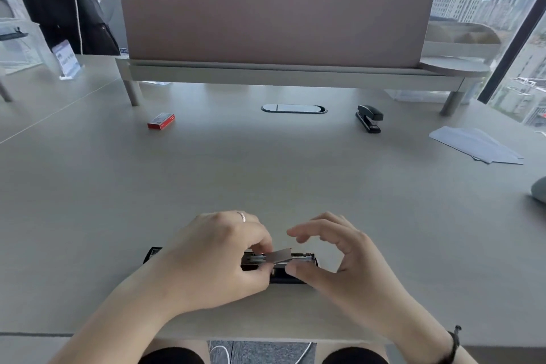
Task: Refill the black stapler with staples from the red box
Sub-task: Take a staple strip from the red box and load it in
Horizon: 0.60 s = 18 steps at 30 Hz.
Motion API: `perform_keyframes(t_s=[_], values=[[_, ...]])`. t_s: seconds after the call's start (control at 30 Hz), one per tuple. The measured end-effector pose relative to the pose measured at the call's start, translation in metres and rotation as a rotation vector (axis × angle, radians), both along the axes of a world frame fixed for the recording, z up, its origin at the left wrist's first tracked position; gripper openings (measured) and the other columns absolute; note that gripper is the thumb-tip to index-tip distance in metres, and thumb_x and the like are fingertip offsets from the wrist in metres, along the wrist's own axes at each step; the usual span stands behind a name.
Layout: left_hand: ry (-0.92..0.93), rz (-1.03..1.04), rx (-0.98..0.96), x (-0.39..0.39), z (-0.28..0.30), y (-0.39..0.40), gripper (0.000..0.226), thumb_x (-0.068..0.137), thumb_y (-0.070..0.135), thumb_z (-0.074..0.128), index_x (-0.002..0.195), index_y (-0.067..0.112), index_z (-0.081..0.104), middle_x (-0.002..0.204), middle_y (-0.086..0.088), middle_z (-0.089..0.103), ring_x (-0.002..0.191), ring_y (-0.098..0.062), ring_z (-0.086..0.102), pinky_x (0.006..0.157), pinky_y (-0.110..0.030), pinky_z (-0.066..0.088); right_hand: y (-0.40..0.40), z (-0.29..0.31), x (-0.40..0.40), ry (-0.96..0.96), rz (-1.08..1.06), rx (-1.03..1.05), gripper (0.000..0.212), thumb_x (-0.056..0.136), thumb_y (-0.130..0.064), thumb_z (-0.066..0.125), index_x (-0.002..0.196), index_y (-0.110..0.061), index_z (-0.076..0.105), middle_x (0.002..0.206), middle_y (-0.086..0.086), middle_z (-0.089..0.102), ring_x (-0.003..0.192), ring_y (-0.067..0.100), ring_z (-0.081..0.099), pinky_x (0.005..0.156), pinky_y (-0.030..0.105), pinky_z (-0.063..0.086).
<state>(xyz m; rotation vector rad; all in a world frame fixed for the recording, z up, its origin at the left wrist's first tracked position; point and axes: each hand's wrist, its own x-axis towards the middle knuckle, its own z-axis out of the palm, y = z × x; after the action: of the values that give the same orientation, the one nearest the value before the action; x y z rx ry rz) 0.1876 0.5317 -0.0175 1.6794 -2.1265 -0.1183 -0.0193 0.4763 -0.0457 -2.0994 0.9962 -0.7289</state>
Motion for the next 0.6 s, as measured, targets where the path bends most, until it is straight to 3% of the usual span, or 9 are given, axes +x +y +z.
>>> perform_keyframes(t_s=[0.23, 0.47, 0.6], values=[[0.044, 0.008, 0.077, 0.008, -0.003, -0.004, 0.019, 0.071, 0.044, 0.060, 0.081, 0.030, 0.069, 0.071, 0.013, 0.067, 0.066, -0.004, 0.062, 0.062, -0.030, 0.056, -0.003, -0.009, 0.011, -0.007, 0.011, -0.026, 0.015, 0.078, -0.042, 0.074, 0.094, -0.042, 0.073, 0.104, -0.016, 0.063, 0.109, 0.007, 0.059, 0.088, 0.014, 0.042], [0.094, 0.011, 0.164, 0.015, -0.004, -0.003, 0.016, 0.074, 0.041, 0.064, 0.083, 0.030, 0.071, 0.076, 0.015, 0.070, 0.073, -0.002, 0.062, 0.065, -0.018, 0.051, -0.004, -0.016, 0.017, 0.002, 0.017, -0.043, 0.015, 0.077, -0.045, 0.071, 0.091, -0.041, 0.071, 0.102, -0.017, 0.063, 0.107, 0.007, 0.060, 0.088, 0.027, 0.049], [0.138, 0.015, 0.182, 0.017, -0.004, -0.003, 0.010, 0.077, 0.036, 0.070, 0.083, 0.029, 0.072, 0.076, 0.013, 0.071, 0.076, -0.003, 0.064, 0.066, -0.017, 0.050, -0.004, -0.018, 0.018, -0.024, -0.001, -0.050, 0.018, 0.074, -0.050, 0.067, 0.089, -0.040, 0.070, 0.101, -0.017, 0.065, 0.102, 0.008, 0.063, 0.085, 0.027, 0.050]])
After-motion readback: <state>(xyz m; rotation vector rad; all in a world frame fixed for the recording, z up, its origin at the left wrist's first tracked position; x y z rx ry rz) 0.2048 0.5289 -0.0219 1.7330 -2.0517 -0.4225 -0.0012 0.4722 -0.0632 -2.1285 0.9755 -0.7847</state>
